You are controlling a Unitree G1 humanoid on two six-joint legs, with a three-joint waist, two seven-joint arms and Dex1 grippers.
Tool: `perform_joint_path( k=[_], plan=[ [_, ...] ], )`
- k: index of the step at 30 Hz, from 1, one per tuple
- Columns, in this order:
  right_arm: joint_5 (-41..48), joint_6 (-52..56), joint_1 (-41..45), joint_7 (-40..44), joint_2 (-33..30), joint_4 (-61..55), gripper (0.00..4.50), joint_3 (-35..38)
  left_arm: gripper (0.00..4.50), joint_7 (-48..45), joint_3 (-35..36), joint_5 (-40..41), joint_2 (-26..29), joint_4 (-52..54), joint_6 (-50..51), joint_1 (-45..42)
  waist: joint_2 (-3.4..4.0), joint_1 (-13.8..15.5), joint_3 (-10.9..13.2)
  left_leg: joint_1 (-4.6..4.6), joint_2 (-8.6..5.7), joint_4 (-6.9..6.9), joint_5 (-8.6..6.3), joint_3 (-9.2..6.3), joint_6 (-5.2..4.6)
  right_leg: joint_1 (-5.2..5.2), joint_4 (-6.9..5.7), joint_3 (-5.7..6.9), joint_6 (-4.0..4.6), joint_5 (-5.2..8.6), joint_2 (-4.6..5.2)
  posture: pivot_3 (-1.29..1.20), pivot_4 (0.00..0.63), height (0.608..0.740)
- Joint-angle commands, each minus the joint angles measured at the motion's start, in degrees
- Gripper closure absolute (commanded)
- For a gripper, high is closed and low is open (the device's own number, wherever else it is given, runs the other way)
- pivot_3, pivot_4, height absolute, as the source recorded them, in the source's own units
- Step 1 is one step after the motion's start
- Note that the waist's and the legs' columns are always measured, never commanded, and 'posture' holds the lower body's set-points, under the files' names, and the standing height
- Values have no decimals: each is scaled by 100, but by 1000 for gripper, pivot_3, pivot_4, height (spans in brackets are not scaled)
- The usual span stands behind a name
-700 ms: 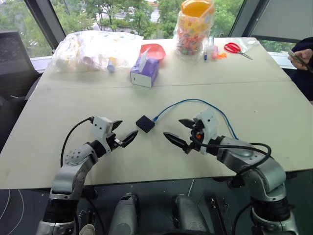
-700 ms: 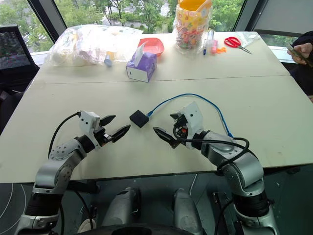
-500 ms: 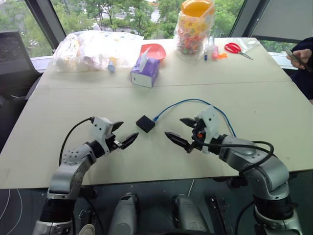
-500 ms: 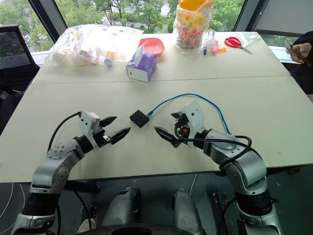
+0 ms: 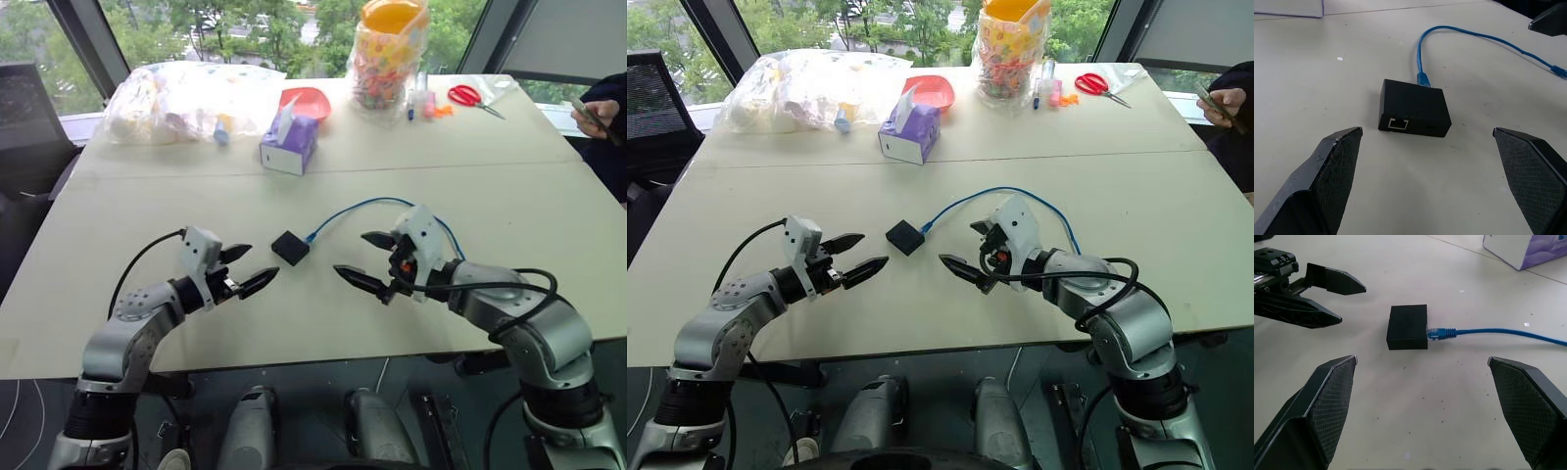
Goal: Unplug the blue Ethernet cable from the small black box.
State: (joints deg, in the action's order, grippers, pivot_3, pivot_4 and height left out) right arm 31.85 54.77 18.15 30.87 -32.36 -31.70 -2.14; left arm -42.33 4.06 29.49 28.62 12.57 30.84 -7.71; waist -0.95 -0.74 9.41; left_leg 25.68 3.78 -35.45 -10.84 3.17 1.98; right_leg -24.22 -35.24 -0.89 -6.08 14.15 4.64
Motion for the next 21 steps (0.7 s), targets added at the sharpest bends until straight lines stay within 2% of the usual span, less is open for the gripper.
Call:
perform_joint_path(
  k=[1,6,11,16,21],
  plan=[
    [95,86,278,263,-228,81,0,0,41,-65,53,106,55,214,9,-96,0,5,0,0,0,-1,0,0,0,0,0,0,0,0,0,0,150,735],
    [35,-34,983,1026,-662,798,0,-238,41,-84,11,89,24,152,16,-163,-1,1,1,0,0,-8,0,1,0,2,-2,-1,0,0,0,0,150,735],
    [-558,-588,2183,1922,-811,2012,0,-1045,41,-111,-44,41,19,112,-24,-246,1,-21,2,1,0,-9,0,4,-1,-3,-7,-3,0,0,-1,0,150,735],
    [-1401,-1674,3317,3148,-528,3909,0,-2059,41,-82,-33,26,27,183,-26,-247,2,-12,2,2,1,-9,1,3,-1,-8,-17,-3,-2,0,-6,0,150,735],
    [-2086,-2771,4252,3782,211,5953,0,-2413,41,-29,1,18,52,309,-20,-162,3,-11,4,5,0,-15,1,4,-1,-10,-28,-2,-5,-2,-8,0,150,735]
  ],
)
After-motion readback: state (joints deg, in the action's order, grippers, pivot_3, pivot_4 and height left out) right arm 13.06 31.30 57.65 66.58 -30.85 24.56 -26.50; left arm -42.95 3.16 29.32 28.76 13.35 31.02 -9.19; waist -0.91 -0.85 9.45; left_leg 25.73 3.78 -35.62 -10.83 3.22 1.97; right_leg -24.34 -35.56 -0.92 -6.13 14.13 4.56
